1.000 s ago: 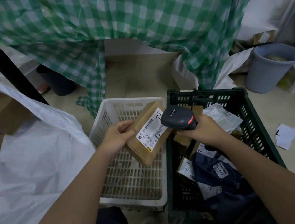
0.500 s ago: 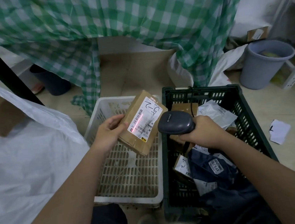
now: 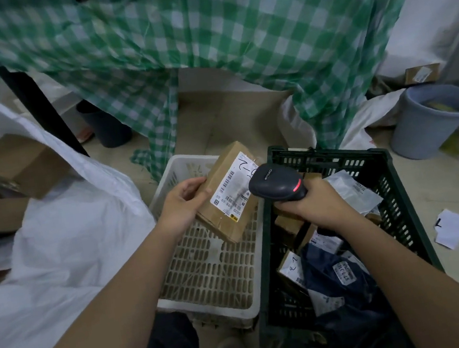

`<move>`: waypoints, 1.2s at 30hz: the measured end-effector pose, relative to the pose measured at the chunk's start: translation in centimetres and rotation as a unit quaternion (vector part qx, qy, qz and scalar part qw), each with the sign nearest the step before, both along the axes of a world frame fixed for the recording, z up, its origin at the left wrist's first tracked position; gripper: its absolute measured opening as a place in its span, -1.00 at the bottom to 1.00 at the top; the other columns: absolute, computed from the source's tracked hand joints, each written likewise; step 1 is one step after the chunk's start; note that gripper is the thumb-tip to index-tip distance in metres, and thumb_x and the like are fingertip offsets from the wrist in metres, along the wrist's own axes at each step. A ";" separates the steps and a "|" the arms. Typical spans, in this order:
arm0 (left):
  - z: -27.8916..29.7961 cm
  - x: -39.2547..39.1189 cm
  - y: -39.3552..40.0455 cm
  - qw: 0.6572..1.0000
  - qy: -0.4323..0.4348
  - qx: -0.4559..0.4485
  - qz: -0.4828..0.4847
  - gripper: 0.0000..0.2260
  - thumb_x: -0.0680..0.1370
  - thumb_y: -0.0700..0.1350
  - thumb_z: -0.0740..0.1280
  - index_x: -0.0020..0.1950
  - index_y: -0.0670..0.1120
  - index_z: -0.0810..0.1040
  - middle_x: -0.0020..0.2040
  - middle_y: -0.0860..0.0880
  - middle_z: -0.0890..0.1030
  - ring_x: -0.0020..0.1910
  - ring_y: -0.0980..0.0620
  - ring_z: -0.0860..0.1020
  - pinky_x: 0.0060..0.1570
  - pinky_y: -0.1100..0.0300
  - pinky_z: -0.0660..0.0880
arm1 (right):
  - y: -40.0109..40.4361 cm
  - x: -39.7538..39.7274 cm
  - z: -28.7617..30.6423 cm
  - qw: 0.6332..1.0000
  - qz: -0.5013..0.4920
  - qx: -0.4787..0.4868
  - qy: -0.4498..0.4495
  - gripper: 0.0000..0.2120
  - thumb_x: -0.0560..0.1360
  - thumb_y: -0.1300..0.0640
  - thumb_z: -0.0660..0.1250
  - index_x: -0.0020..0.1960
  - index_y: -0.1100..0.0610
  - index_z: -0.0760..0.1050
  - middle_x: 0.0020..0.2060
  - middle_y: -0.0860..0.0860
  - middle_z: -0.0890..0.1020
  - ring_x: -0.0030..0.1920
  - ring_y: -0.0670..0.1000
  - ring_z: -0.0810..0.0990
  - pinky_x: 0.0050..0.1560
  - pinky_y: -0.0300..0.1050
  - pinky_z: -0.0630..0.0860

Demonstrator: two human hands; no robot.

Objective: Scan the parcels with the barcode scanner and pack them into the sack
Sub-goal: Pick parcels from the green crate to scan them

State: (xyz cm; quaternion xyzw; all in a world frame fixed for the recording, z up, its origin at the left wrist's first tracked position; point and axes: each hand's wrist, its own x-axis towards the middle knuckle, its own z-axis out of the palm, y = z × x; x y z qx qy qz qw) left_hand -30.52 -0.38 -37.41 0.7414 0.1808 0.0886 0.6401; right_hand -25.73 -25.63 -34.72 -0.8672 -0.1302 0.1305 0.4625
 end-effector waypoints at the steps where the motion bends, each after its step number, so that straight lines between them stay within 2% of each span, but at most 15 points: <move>1: 0.7 -0.7 0.1 1.000 -0.012 -0.004 0.008 -0.70 0.53 -0.20 0.40 0.26 -0.11 0.54 0.19 -0.02 0.60 0.06 0.17 0.57 -0.12 0.45 0.51 | 0.7 0.0 0.3 1.000 -0.013 0.021 -0.004 -0.85 0.36 0.15 0.51 -0.20 0.20 0.59 -0.33 0.10 0.64 -0.30 -0.02 0.58 -0.28 -0.18 0.48; 3: 2.3 -2.4 0.7 0.999 -0.041 -0.010 0.032 -0.73 0.53 -0.22 0.39 0.22 -0.12 0.55 0.17 -0.03 0.61 0.03 0.21 0.57 -0.12 0.46 0.51 | 2.8 -0.3 1.3 0.997 -0.042 0.071 -0.007 -0.87 0.38 0.15 0.52 -0.23 0.11 0.56 -0.35 0.03 0.61 -0.30 -0.03 0.54 -0.25 -0.15 0.45; 5: 4.1 -5.0 2.0 0.996 -0.066 0.003 0.065 -0.76 0.52 -0.22 0.40 0.18 -0.11 0.56 0.15 -0.05 0.61 0.04 0.15 0.57 -0.12 0.46 0.50 | 5.7 -1.1 2.3 0.988 -0.075 0.137 -0.016 -0.86 0.38 0.16 0.51 -0.24 0.08 0.55 -0.35 0.05 0.60 -0.28 0.00 0.53 -0.23 -0.14 0.47; 8: 7.0 -9.8 5.3 0.985 -0.103 0.060 0.125 -0.80 0.51 -0.23 0.42 0.11 -0.08 0.58 0.07 -0.02 0.61 0.05 0.11 0.55 -0.12 0.50 0.46 | 10.4 -3.5 4.0 0.969 -0.098 0.225 -0.021 -0.83 0.42 0.23 0.49 -0.24 0.07 0.52 -0.34 0.00 0.56 -0.31 -0.09 0.46 -0.37 -0.35 0.39; 9: 8.0 -11.6 6.7 0.979 -0.114 0.079 0.146 -0.81 0.50 -0.22 0.42 0.09 -0.07 0.58 0.05 0.00 0.60 0.03 0.14 0.54 -0.12 0.51 0.45 | 11.9 -4.5 4.5 0.968 -0.090 0.235 -0.018 -0.82 0.42 0.23 0.49 -0.23 0.06 0.52 -0.33 0.01 0.56 -0.30 -0.09 0.47 -0.38 -0.31 0.39; 11: 9.8 -15.1 9.4 0.965 -0.135 0.108 0.195 -0.82 0.49 -0.20 0.44 0.06 -0.03 0.57 0.04 0.04 0.59 0.03 0.17 0.53 -0.11 0.51 0.44 | 14.8 -6.0 5.1 0.975 -0.050 0.217 -0.019 -0.87 0.42 0.19 0.50 -0.18 0.12 0.55 -0.29 0.09 0.59 -0.21 -0.04 0.49 -0.32 -0.16 0.34; 13: 11.1 -18.1 12.1 0.948 -0.158 0.115 0.253 -0.82 0.49 -0.20 0.44 0.05 -0.01 0.57 0.03 0.06 0.59 0.05 0.10 0.54 -0.11 0.44 0.47 | 17.6 -7.1 5.6 0.983 -0.020 0.177 -0.030 -0.84 0.42 0.14 0.50 -0.09 0.21 0.59 -0.25 0.17 0.61 -0.18 -0.01 0.50 -0.25 -0.14 0.30; 17: 12.2 -22.2 17.5 0.905 -0.153 0.171 0.359 -0.79 0.49 -0.15 0.44 0.10 0.00 0.55 0.03 0.16 0.54 0.09 0.06 0.54 -0.02 0.03 0.56 | 23.7 -7.7 6.1 0.989 0.001 0.135 -0.056 -0.72 0.38 0.06 0.53 -0.02 0.21 0.61 -0.16 0.21 0.66 -0.10 0.16 0.62 -0.20 -0.10 0.37; 19: 12.4 -22.8 20.4 0.879 -0.151 0.242 0.381 -0.78 0.47 -0.15 0.44 0.09 -0.01 0.54 0.04 0.15 0.54 0.11 0.10 0.51 0.09 0.17 0.49 | 27.1 -7.1 5.9 0.992 0.017 0.110 -0.063 -0.70 0.36 0.02 0.53 -0.01 0.17 0.60 -0.13 0.20 0.67 -0.07 0.21 0.62 -0.19 -0.07 0.42; 21: 12.2 -22.5 23.4 0.855 -0.141 0.321 0.382 -0.76 0.45 -0.18 0.46 0.08 -0.03 0.54 0.06 0.09 0.54 0.15 0.04 0.49 0.13 0.33 0.39 | 30.4 -6.3 5.5 0.993 0.026 0.090 -0.069 -0.70 0.35 -0.03 0.53 -0.05 0.14 0.59 -0.16 0.18 0.67 -0.10 0.22 0.62 -0.18 -0.02 0.47; 25: 10.8 -19.8 28.2 0.819 -0.091 0.455 0.337 -0.70 0.43 -0.16 0.48 0.14 -0.07 0.54 0.22 -0.06 0.51 0.25 -0.09 0.38 0.19 0.33 0.18 | 35.4 -4.1 4.2 0.994 0.034 0.092 -0.052 -0.73 0.35 -0.05 0.53 -0.13 0.12 0.57 -0.24 0.13 0.65 -0.17 0.19 0.60 -0.19 -0.03 0.46; 29: 8.6 -16.7 31.5 0.768 -0.074 0.575 0.272 -0.62 0.37 -0.21 0.52 0.15 -0.11 0.54 0.25 -0.14 0.50 0.17 -0.14 0.33 0.11 -0.04 0.44 | 39.1 -1.3 3.0 0.992 0.009 0.108 -0.060 -0.82 0.36 0.08 0.51 -0.14 0.11 0.55 -0.26 0.14 0.64 -0.18 0.23 0.60 -0.19 -0.02 0.46; 32: 7.2 -14.1 34.1 0.735 -0.015 0.645 0.209 -0.51 0.28 -0.24 0.56 0.18 -0.16 0.53 0.20 -0.18 0.55 0.15 -0.21 0.44 -0.07 -0.06 0.52 | 41.5 0.4 3.5 0.986 -0.007 0.147 -0.073 -0.86 0.38 0.23 0.43 -0.13 0.06 0.52 -0.29 0.10 0.60 -0.20 0.18 0.58 -0.20 -0.09 0.39; 34: 5.9 -12.1 36.1 0.737 0.041 0.651 0.175 -0.40 0.21 -0.35 0.54 0.23 -0.21 0.51 0.18 -0.21 0.57 0.11 -0.27 0.54 -0.06 -0.07 0.55 | 42.9 1.1 4.5 0.979 -0.009 0.185 -0.088 -0.83 0.38 0.27 0.42 -0.17 0.04 0.50 -0.33 0.04 0.57 -0.25 0.09 0.53 -0.20 -0.10 0.38; 36: 5.0 -10.2 37.8 0.742 0.085 0.644 0.164 -0.35 0.23 -0.42 0.50 0.31 -0.23 0.48 0.24 -0.21 0.53 0.15 -0.30 0.54 0.01 -0.07 0.55 | 44.0 1.6 5.9 0.971 0.006 0.219 -0.101 -0.78 0.39 0.29 0.42 -0.22 -0.02 0.48 -0.35 -0.04 0.57 -0.29 -0.01 0.51 -0.23 -0.11 0.39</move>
